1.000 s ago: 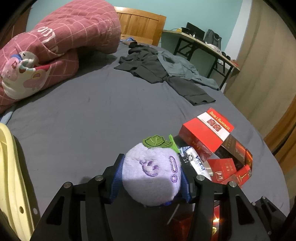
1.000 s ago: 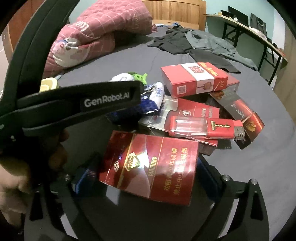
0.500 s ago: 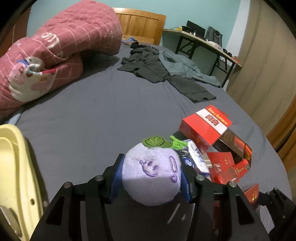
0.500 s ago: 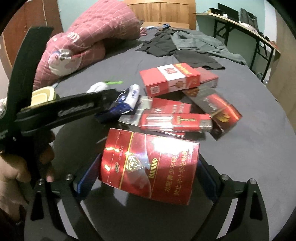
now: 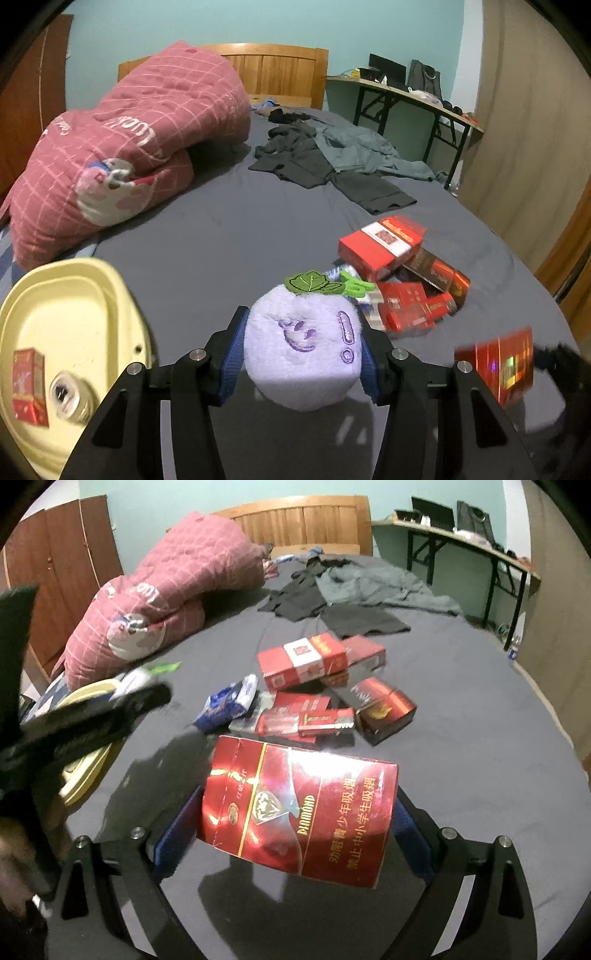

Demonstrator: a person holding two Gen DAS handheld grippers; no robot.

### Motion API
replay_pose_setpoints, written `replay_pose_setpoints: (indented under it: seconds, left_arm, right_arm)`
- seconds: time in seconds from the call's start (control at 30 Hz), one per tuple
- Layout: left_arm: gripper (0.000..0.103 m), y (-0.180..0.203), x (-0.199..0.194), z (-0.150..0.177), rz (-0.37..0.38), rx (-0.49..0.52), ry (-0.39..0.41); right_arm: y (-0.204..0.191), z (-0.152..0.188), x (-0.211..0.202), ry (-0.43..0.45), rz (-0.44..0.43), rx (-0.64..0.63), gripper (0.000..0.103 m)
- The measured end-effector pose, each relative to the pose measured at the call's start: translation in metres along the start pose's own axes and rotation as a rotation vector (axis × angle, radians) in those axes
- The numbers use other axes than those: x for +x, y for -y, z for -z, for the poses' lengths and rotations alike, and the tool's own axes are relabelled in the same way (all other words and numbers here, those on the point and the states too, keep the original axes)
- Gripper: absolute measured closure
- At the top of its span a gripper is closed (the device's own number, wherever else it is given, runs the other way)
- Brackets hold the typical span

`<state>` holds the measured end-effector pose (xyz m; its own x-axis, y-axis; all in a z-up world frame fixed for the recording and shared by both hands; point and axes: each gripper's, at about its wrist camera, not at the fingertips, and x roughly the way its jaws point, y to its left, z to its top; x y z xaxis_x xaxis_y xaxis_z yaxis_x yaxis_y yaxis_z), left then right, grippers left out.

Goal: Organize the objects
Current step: 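Lift the plush toy with the left tool while the right tool lifts the Diamond pack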

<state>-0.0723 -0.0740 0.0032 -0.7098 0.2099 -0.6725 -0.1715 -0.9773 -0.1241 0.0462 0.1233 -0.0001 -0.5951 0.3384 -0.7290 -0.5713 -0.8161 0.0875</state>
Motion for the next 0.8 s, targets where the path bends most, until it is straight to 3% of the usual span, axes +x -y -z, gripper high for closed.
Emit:
replay_pose_setpoints:
  seconds: [0.37, 0.8]
  left_arm:
    - [0.051, -0.003, -0.029, 0.041, -0.113, 0.015, -0.044]
    - [0.052, 0.006, -0.034, 0.048, -0.110, 0.029, -0.053]
  right_arm:
    - [-0.008, -0.005, -0.013, 0.032, -0.038, -0.019, 0.008]
    - [-0.012, -0.001, -0.007, 0.014, -0.031, -0.034, 0.008]
